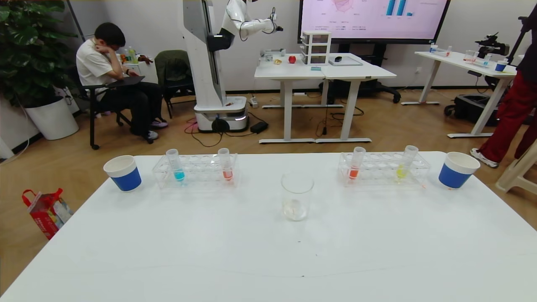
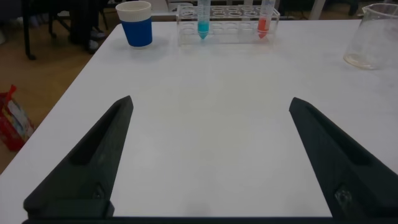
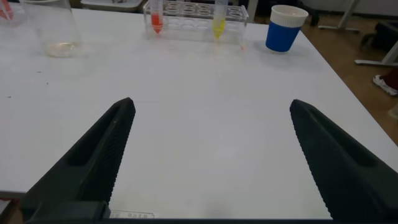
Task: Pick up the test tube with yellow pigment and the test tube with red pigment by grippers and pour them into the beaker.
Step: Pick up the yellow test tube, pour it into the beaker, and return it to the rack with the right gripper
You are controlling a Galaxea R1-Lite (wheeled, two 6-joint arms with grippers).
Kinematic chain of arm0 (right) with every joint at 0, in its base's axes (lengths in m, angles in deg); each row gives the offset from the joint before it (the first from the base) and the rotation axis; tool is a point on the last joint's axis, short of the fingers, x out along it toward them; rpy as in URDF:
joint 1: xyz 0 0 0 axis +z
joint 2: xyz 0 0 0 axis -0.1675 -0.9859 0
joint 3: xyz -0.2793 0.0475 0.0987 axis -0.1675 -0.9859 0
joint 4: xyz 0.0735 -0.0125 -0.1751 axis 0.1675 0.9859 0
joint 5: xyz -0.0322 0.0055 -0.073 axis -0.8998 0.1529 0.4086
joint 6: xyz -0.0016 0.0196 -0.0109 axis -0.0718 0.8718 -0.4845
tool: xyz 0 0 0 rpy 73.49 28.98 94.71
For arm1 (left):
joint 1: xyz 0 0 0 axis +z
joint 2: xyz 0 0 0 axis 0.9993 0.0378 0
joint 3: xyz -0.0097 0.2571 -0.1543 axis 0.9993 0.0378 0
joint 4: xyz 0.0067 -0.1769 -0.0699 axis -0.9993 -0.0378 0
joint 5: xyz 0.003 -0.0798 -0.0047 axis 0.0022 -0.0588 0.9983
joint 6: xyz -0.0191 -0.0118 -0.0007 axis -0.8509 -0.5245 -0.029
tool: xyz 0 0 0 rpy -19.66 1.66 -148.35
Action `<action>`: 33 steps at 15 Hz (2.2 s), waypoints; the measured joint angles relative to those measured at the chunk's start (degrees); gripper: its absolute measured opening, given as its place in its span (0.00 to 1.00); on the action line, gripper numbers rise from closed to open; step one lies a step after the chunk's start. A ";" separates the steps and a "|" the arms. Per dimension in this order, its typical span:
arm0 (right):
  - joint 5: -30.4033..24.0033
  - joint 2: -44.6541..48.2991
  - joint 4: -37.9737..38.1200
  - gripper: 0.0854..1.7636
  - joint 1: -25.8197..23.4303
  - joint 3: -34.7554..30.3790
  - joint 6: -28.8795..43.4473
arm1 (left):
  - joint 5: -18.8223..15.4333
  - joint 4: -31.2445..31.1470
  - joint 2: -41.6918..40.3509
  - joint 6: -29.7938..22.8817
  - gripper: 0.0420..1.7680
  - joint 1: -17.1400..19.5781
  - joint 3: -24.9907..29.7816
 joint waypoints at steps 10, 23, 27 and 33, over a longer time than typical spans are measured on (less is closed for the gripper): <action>1.21 -0.10 -2.83 0.98 -0.37 1.49 0.33 | -0.02 0.00 0.00 0.02 0.99 0.00 0.00; 1.05 -52.66 -44.09 0.98 0.02 18.10 0.22 | -0.05 -0.02 0.00 0.02 0.99 0.00 0.00; -0.71 -71.80 -55.76 0.98 -1.15 22.08 0.43 | -0.02 0.00 0.00 0.05 0.99 0.00 0.00; -3.66 -98.78 -74.12 0.98 -4.68 29.62 0.51 | -0.02 -0.02 0.00 0.00 0.99 0.00 0.00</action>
